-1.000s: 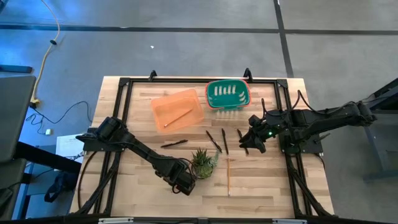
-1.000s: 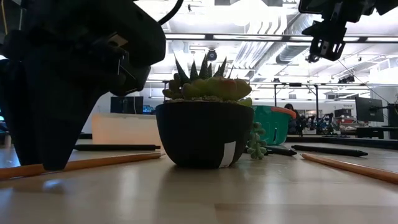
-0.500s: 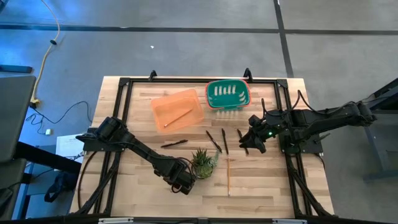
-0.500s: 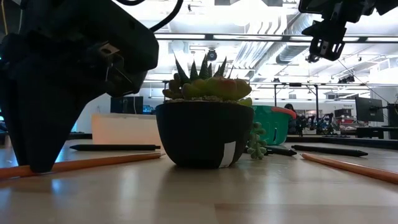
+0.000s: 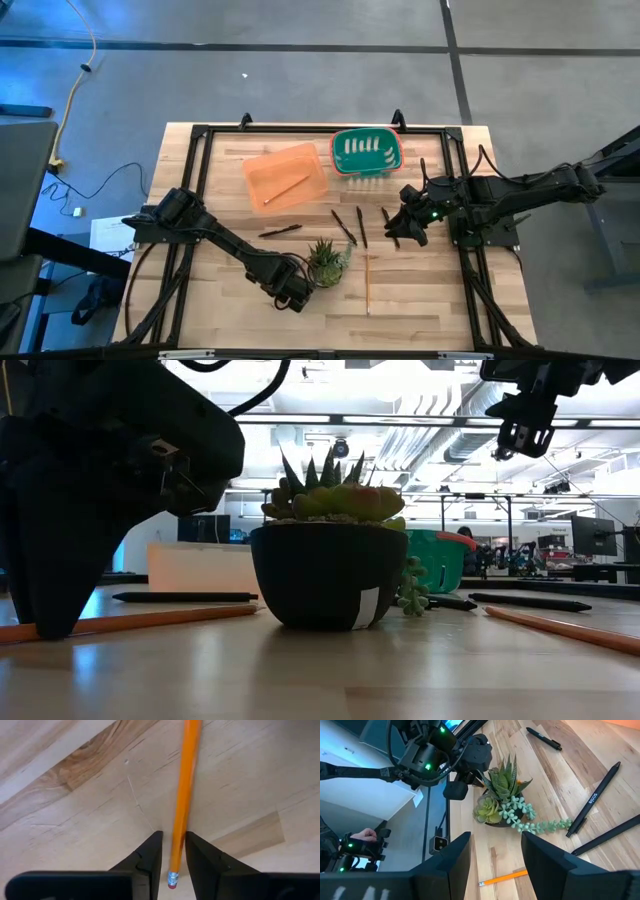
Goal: Sort pens & pencils
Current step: Put the orange pencil into the orange bin
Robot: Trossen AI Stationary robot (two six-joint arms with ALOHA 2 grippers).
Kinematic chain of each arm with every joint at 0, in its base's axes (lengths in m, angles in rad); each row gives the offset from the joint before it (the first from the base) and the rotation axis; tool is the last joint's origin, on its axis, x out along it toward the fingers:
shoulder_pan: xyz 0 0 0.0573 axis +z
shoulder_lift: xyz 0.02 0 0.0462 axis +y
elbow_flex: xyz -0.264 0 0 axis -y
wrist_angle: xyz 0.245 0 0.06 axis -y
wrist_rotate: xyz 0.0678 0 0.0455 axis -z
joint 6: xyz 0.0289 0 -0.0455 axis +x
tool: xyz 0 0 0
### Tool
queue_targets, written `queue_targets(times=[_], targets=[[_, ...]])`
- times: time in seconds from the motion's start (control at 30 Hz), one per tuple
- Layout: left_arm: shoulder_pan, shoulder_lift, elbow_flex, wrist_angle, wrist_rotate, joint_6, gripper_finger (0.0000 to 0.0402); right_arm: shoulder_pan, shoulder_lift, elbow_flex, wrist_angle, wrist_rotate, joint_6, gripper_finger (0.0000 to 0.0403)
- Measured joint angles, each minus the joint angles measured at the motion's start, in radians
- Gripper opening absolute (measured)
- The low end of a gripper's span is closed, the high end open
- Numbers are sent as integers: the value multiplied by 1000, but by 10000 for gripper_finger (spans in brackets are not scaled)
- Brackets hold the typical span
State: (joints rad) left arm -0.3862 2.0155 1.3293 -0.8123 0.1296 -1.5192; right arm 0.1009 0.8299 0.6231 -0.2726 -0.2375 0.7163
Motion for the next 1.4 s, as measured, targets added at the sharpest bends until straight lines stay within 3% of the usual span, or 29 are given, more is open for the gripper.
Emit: queue_targets(times=[0.7, 1.4], targets=[[0, 1, 8, 9, -49, -34, 118, 0, 0, 0, 0, 0, -2, 165], [1, 1, 10, 23, -45, -90, 61, 0, 0, 0, 0, 0, 0, 165]])
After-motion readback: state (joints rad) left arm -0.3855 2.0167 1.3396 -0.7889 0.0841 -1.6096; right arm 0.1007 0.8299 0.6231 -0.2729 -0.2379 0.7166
